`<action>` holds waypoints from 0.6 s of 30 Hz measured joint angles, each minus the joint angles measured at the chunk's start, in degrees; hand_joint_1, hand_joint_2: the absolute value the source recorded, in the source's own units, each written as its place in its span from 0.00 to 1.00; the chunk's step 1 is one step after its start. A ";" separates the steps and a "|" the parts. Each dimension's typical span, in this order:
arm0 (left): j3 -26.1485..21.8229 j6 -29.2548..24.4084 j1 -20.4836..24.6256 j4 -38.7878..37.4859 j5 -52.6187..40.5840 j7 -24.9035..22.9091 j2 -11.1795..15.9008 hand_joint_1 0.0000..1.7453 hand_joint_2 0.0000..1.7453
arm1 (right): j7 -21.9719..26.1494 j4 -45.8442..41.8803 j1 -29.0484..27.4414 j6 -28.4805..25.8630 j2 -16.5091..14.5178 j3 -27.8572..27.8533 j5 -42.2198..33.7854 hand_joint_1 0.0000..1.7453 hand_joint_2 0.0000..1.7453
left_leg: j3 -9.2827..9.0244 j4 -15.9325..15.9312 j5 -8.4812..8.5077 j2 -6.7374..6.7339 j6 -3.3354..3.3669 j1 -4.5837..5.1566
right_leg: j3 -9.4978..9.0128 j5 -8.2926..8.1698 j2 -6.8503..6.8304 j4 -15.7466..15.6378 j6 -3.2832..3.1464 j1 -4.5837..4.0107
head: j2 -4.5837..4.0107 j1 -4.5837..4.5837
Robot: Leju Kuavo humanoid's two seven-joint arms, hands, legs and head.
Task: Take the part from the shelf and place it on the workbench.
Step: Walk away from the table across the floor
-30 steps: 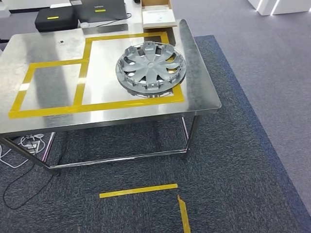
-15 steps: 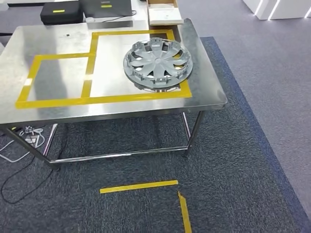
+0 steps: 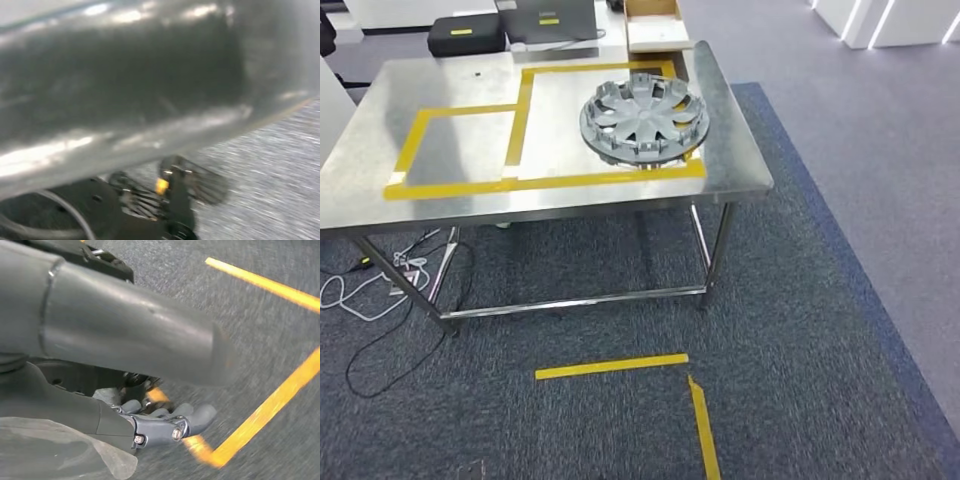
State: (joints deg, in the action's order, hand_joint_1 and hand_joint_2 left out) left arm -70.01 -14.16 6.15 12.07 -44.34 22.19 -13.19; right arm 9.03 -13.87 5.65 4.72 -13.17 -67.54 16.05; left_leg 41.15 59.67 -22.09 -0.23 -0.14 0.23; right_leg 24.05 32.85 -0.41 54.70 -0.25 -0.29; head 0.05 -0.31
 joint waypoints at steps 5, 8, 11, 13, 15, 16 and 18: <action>0.01 -1.10 -0.32 0.00 -1.12 -2.97 -0.21 0.00 0.00 | -1.55 0.17 -0.14 -1.43 0.03 -1.05 -0.50 0.00 0.00 | 0.14 15.34 -10.22 0.05 -1.09 -0.55 | 5.01 -4.29 -0.52 0.56 -0.42 0.00 | 0.00 0.42; 0.03 -1.16 -0.37 0.00 -1.09 -1.96 -0.55 0.00 0.00 | -2.75 0.21 -0.14 -2.88 0.03 -1.93 -2.24 0.00 0.00 | -6.65 11.21 -6.25 0.10 -1.14 -0.83 | 8.83 -6.41 -0.67 1.88 0.05 0.02 | 0.00 0.42; 0.08 -0.82 -0.20 0.00 -1.31 -0.67 -0.74 0.00 0.00 | -2.50 0.21 -0.13 -5.38 0.05 -3.92 -4.42 0.00 0.00 | -15.87 -1.40 -9.53 0.27 -0.36 -0.60 | 10.86 -7.93 -0.69 2.98 1.00 0.03 | 0.01 0.43; 0.14 -0.63 -0.27 0.00 -1.62 -0.42 -0.72 0.00 0.00 | -2.24 0.21 -0.34 -6.37 0.23 -4.64 -4.27 0.00 0.00 | -16.16 -3.56 -9.77 0.21 0.53 -0.31 | 11.58 -9.06 -0.64 3.04 1.75 0.28 | 0.01 0.45; 0.16 -0.57 -0.51 0.00 -1.64 -0.30 -0.62 0.00 0.00 | -2.25 0.21 -0.71 -6.56 0.51 -4.99 -3.79 0.00 0.00 | -14.63 -3.63 -8.31 -0.08 1.58 -0.27 | 12.58 -6.96 -0.27 4.30 2.31 0.53 | 0.01 0.39; 0.16 -0.53 -0.60 0.00 -1.63 -0.28 -0.56 0.00 0.00 | -2.29 0.21 -0.88 -6.59 0.63 -5.10 -3.64 0.00 0.00 | -13.66 -3.71 -7.45 -0.22 2.05 -0.29 | 13.37 -4.12 -0.07 6.31 2.49 0.61 | 0.01 0.31; 0.16 -0.42 -0.68 0.00 -1.61 -0.22 -0.46 0.00 0.00 | -2.36 0.21 -0.98 -6.63 0.79 -5.24 -3.38 0.00 0.00 | -11.60 -3.65 -5.75 -0.29 2.56 -0.10 | 14.76 2.17 0.16 12.98 2.70 0.64 | 0.01 0.14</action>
State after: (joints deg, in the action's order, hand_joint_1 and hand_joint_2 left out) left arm -69.85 -14.58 5.47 12.07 -45.95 21.97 -13.65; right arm 6.68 -13.66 4.68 -1.92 -12.38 -72.78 12.67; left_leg 29.55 56.03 -27.84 -0.52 2.41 0.12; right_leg 38.81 35.02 -0.25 67.68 2.45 0.35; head 0.07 -0.18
